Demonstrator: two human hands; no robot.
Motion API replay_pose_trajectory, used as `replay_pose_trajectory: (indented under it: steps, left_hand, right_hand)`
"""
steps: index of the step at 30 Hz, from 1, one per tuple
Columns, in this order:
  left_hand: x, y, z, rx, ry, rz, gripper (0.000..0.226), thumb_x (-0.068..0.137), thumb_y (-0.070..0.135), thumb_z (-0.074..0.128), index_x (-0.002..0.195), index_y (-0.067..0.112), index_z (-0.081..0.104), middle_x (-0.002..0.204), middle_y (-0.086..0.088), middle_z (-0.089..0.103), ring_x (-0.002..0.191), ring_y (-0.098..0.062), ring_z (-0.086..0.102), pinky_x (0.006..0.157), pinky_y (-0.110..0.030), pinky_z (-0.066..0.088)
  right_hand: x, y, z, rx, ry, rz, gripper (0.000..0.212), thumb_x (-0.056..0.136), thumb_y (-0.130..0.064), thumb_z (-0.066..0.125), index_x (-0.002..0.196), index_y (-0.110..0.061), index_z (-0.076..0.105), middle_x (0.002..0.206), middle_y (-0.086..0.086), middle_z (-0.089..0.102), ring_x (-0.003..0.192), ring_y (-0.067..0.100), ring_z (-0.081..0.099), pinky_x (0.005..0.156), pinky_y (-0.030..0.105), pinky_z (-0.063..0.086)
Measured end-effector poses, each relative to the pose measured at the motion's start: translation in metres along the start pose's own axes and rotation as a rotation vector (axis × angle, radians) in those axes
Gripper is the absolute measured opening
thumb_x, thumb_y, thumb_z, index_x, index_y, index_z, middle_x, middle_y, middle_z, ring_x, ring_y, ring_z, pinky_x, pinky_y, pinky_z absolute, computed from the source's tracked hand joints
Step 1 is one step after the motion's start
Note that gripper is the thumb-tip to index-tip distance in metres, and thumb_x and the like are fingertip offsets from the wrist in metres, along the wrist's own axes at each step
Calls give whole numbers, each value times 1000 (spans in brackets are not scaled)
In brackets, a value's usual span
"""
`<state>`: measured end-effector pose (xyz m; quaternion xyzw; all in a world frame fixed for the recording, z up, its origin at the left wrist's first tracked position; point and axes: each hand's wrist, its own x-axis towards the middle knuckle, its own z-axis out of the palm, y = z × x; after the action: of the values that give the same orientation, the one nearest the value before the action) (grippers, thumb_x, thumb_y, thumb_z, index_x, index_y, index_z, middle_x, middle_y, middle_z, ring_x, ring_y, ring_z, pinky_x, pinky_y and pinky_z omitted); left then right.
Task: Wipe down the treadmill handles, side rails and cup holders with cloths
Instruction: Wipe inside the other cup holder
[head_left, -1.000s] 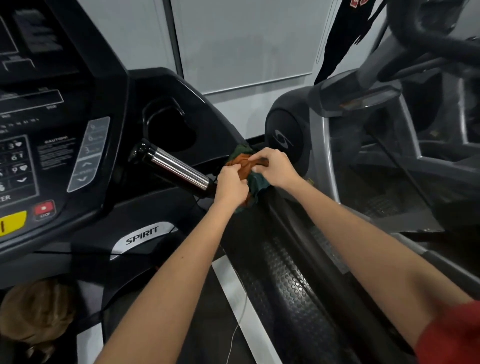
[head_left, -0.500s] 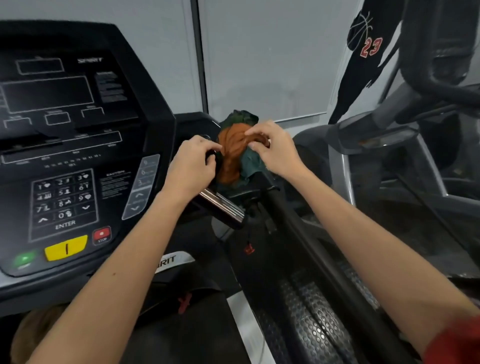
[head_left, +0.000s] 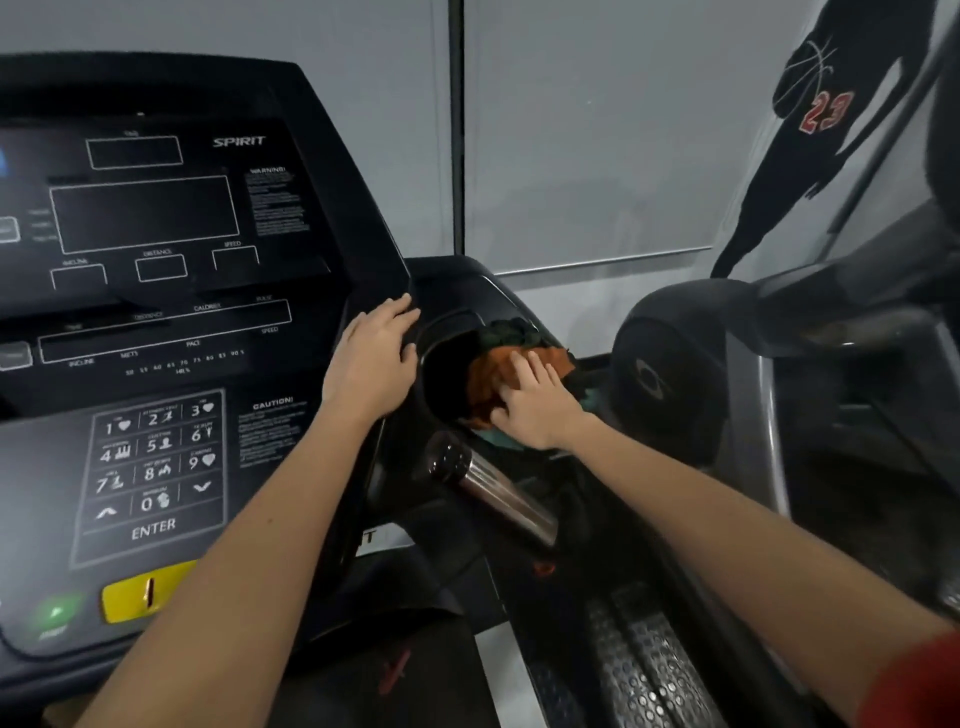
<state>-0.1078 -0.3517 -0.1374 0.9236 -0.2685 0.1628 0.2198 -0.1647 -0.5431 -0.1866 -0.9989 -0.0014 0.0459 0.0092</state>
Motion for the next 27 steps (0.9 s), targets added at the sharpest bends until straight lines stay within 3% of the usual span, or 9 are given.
replay_pose_trajectory:
  steps: [3, 8, 11, 13, 16, 19, 21, 24, 27]
  left_hand:
    - [12, -9, -2, 62, -51, 8, 50, 95, 25, 46, 143, 21, 34, 154, 6, 24, 143, -10, 16, 117, -31, 5]
    - [29, -20, -8, 120, -128, 42, 55, 95, 34, 43, 147, 29, 23, 156, 13, 14, 144, -6, 6, 117, -33, 0]
    - [32, -21, -10, 94, -141, 34, 56, 94, 35, 44, 146, 31, 23, 156, 14, 14, 144, -5, 4, 117, -33, 0]
    - [32, -22, -10, 80, -143, 33, 56, 94, 34, 45, 146, 31, 25, 156, 14, 15, 144, -4, 4, 117, -33, 0]
    - [32, -21, -11, 76, -141, 30, 56, 94, 35, 46, 145, 30, 25, 156, 14, 15, 144, -5, 4, 117, -33, 1]
    - [33, -21, -12, 74, -138, 29, 56, 93, 35, 45, 146, 31, 25, 156, 14, 14, 144, -4, 4, 117, -32, 0]
    - [33, -21, -11, 72, -138, 35, 56, 93, 35, 45, 146, 31, 25, 156, 14, 14, 144, -4, 3, 116, -32, -1]
    - [33, -21, -11, 52, -147, 33, 57, 93, 34, 45, 146, 30, 25, 156, 14, 12, 144, -4, 2, 117, -33, -1]
    - [33, -21, -12, 37, -149, 43, 58, 92, 34, 45, 146, 30, 25, 156, 14, 12, 144, -5, 2, 117, -33, -1]
  right_hand:
    - [33, 12, -1, -109, -46, -109, 59, 93, -42, 38, 143, -11, 32, 155, 10, -18, 143, 31, -16, 117, 42, -3]
    - [58, 11, -4, -285, -8, -256, 59, 92, -49, 34, 138, -13, 44, 153, 9, -25, 141, 29, -23, 117, 39, -6]
    - [44, 7, -13, -286, -121, -274, 58, 96, -51, 24, 127, -14, 56, 157, 13, 3, 143, 29, -17, 118, 43, -7]
    - [27, -2, -18, -262, -196, -281, 60, 97, -49, 19, 122, -11, 60, 147, 16, 35, 144, 29, 8, 117, 45, -3]
    - [11, -19, -31, -8, -263, -296, 53, 101, -38, 19, 86, -14, 64, 96, 14, 63, 111, 29, 52, 108, 37, 24]
    - [14, -30, -40, 472, -360, -179, 39, 99, -21, 32, 62, -26, 39, 73, -2, 47, 73, 11, 46, 75, 23, 33]
    - [18, -36, -36, 762, -389, -87, 32, 94, -5, 37, 67, -22, 43, 78, -4, 46, 68, 3, 40, 65, 17, 35]
    - [30, -51, -24, 1002, -323, 15, 22, 89, 3, 40, 88, -15, 51, 82, -10, 45, 76, 0, 42, 74, 15, 36]
    - [47, -65, -18, 917, -264, 49, 33, 94, 3, 34, 121, -8, 50, 123, 2, 49, 117, 15, 43, 99, 20, 30]
